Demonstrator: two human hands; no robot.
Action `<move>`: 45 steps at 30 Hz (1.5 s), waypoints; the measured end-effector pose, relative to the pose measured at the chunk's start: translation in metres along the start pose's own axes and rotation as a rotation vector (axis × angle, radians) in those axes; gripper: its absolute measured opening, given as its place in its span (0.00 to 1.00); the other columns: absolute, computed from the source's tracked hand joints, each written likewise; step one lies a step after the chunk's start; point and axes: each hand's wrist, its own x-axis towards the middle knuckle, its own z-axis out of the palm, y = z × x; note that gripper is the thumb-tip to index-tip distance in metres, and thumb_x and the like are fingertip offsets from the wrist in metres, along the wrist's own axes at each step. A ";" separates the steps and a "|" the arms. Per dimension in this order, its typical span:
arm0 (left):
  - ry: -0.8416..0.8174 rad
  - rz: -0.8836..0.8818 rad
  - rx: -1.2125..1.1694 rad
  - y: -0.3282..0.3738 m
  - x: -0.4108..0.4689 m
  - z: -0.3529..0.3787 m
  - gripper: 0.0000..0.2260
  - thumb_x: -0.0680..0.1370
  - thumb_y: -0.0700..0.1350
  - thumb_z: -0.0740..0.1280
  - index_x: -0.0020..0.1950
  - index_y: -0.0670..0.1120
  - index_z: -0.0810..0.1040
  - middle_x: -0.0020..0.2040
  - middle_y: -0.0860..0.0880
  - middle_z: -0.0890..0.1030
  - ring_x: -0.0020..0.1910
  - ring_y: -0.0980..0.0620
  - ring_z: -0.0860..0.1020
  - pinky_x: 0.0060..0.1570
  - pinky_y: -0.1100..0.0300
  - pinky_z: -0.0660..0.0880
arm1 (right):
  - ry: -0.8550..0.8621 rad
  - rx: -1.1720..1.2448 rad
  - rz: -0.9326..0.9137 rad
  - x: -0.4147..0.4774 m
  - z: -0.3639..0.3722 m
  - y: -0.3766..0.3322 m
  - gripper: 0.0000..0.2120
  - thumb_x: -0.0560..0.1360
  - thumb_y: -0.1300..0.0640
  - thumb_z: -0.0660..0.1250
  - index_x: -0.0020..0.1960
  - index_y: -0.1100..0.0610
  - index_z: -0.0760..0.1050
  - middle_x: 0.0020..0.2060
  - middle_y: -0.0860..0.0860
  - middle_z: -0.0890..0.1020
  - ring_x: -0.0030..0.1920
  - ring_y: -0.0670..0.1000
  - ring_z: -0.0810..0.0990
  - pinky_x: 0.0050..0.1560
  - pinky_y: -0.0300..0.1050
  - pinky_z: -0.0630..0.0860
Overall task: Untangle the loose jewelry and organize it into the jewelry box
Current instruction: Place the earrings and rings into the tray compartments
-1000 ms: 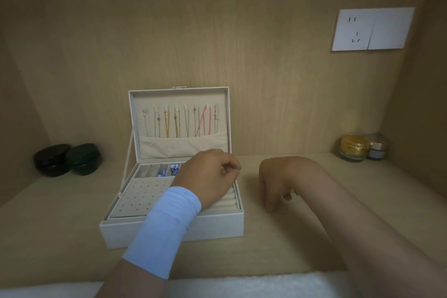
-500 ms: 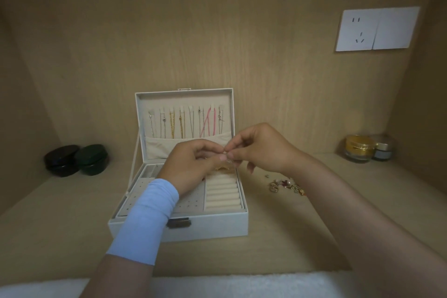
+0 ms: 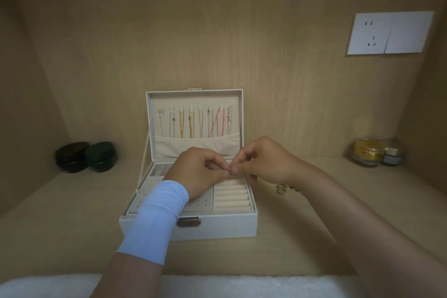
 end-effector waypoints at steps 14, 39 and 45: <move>-0.055 0.064 0.229 0.001 -0.002 -0.004 0.03 0.72 0.49 0.74 0.42 0.58 0.84 0.39 0.62 0.82 0.41 0.65 0.76 0.43 0.68 0.70 | 0.041 -0.317 -0.015 0.001 0.011 -0.002 0.04 0.68 0.52 0.80 0.41 0.46 0.86 0.35 0.40 0.85 0.40 0.38 0.81 0.46 0.39 0.80; 0.000 0.126 0.336 0.003 -0.005 -0.011 0.04 0.73 0.48 0.72 0.43 0.58 0.83 0.39 0.64 0.78 0.42 0.64 0.75 0.43 0.67 0.71 | 0.000 -0.372 -0.079 0.003 0.016 0.006 0.03 0.71 0.53 0.77 0.45 0.48 0.86 0.34 0.37 0.82 0.34 0.32 0.76 0.37 0.29 0.69; -0.001 0.117 0.374 0.006 -0.005 0.001 0.02 0.72 0.50 0.72 0.42 0.58 0.84 0.37 0.61 0.80 0.39 0.63 0.76 0.42 0.65 0.73 | -0.037 -0.278 -0.056 0.003 0.008 0.008 0.04 0.72 0.57 0.76 0.46 0.50 0.87 0.29 0.35 0.80 0.29 0.32 0.76 0.32 0.24 0.67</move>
